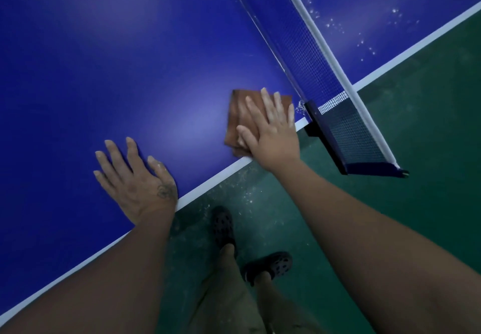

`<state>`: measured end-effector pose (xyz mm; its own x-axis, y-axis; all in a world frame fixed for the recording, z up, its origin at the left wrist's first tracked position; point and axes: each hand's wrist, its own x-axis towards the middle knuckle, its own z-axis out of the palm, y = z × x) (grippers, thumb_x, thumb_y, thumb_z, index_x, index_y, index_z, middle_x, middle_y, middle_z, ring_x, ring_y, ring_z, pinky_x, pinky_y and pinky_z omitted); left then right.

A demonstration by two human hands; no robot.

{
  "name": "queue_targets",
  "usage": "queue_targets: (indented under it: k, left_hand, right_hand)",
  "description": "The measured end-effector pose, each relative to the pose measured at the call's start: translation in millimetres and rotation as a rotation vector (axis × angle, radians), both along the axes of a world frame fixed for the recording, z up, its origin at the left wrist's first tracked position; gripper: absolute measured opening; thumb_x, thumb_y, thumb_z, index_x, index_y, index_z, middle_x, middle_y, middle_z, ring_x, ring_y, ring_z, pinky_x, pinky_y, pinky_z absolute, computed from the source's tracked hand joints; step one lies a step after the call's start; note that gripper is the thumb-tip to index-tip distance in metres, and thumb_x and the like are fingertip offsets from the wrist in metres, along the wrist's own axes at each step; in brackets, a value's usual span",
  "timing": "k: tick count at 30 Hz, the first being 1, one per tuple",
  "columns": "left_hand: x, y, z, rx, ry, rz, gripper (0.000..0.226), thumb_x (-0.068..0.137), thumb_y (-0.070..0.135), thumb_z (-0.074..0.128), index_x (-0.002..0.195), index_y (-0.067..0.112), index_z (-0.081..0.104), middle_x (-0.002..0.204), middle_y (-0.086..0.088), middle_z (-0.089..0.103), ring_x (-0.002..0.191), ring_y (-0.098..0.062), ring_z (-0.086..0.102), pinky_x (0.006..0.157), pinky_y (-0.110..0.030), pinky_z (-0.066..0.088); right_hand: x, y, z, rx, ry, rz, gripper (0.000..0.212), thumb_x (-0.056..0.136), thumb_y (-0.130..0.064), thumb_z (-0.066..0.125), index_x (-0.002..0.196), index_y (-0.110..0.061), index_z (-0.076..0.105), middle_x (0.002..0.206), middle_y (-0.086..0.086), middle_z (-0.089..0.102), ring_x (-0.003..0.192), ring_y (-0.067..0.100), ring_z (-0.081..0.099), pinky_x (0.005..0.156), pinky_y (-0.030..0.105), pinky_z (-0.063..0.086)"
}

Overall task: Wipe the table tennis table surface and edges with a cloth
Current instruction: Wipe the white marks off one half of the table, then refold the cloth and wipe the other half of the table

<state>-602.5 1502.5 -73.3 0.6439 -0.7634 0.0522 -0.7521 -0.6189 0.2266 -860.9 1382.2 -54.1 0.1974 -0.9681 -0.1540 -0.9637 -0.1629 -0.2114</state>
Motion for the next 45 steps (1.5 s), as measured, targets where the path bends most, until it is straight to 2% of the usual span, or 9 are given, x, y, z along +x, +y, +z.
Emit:
queue_targets:
  k: [7,12,16,20,22,25,30,37,45]
  left_hand:
    - [0,0,1,-0.012,-0.002,-0.011,0.059,0.115,0.044,0.030,0.171,0.024,0.029,0.183,-0.006,0.015,0.170,-0.031,0.008,0.137,-0.054,0.005]
    - [0,1,4,0.001,0.039,-0.012,0.060,0.115,0.044,0.029,0.171,0.023,0.029,0.183,-0.007,0.015,0.170,-0.031,0.007,0.137,-0.056,0.005]
    - [-2,1,9,0.010,0.057,-0.026,0.061,0.115,0.044,0.029,0.172,0.022,0.029,0.183,-0.007,0.014,0.170,-0.032,0.006,0.137,-0.056,0.004]
    - [-2,2,15,0.038,0.078,-0.050,0.062,0.115,0.044,0.028,0.172,0.019,0.028,0.183,-0.011,0.013,0.170,-0.035,0.006,0.137,-0.058,0.003]
    - [-4,5,20,0.042,0.103,-0.089,0.062,0.116,0.042,0.031,0.172,0.015,0.029,0.182,-0.014,0.014,0.169,-0.038,0.006,0.136,-0.059,0.004]
    - [-8,16,27,0.077,0.146,-0.197,0.061,0.115,0.034,0.043,0.169,0.007,0.034,0.180,-0.020,0.018,0.168,-0.043,0.009,0.136,-0.060,0.006]
    - [-33,45,59,0.152,0.329,-0.437,0.057,0.110,0.023,0.060,0.161,0.001,0.047,0.173,-0.020,0.037,0.166,-0.040,0.023,0.135,-0.059,0.019]
    - [-96,88,109,0.154,0.490,-0.681,0.049,0.109,0.025,0.061,0.156,0.009,0.055,0.160,-0.012,0.057,0.156,-0.028,0.043,0.131,-0.045,0.033]
    - [-185,101,157,0.156,0.630,-0.776,0.055,0.107,0.029,0.068,0.158,0.019,0.052,0.160,0.003,0.052,0.150,-0.013,0.043,0.123,-0.036,0.037]
  right_hand:
    - [-4,25,2,0.046,-0.178,-0.466,0.064,0.113,-0.055,0.040,0.171,-0.036,0.022,0.181,-0.002,-0.006,0.167,0.021,-0.011,0.134,0.054,-0.001]
    - [32,50,18,-0.004,-0.748,-0.880,0.055,0.114,-0.023,0.052,0.166,-0.032,0.038,0.180,-0.010,-0.009,0.156,-0.003,0.019,0.097,-0.005,0.031]
    - [21,49,22,0.069,-0.891,-0.993,0.053,0.113,-0.014,0.053,0.163,-0.029,0.044,0.180,-0.008,0.008,0.156,0.018,0.039,0.110,0.010,0.041]
    - [-26,70,38,0.297,-0.542,-0.644,0.063,0.109,-0.011,0.056,0.163,-0.039,0.042,0.163,0.004,0.051,0.143,0.029,0.055,0.118,0.033,0.044]
    - [-50,79,52,0.428,-0.375,-0.482,0.065,0.107,-0.008,0.055,0.159,-0.045,0.048,0.140,0.006,0.062,0.109,0.032,0.074,0.087,0.046,0.064]
    - [-83,91,71,0.509,-0.245,-0.428,0.064,0.103,-0.001,0.054,0.154,-0.039,0.055,0.124,0.009,0.062,0.061,0.025,0.072,0.043,0.032,0.053]
    - [-126,137,99,0.424,-0.320,-0.601,0.057,0.105,-0.011,0.054,0.153,-0.040,0.054,0.127,0.011,0.064,0.078,0.031,0.074,0.062,0.047,0.065]
    - [-165,207,125,0.384,-0.343,-0.510,0.060,0.098,-0.014,0.061,0.154,-0.036,0.055,0.143,0.003,0.061,0.122,0.026,0.063,0.097,0.040,0.052]
    - [-224,237,150,0.324,-0.600,-0.564,0.056,0.099,-0.016,0.065,0.149,-0.041,0.059,0.142,-0.008,0.061,0.120,0.009,0.059,0.091,0.026,0.042]
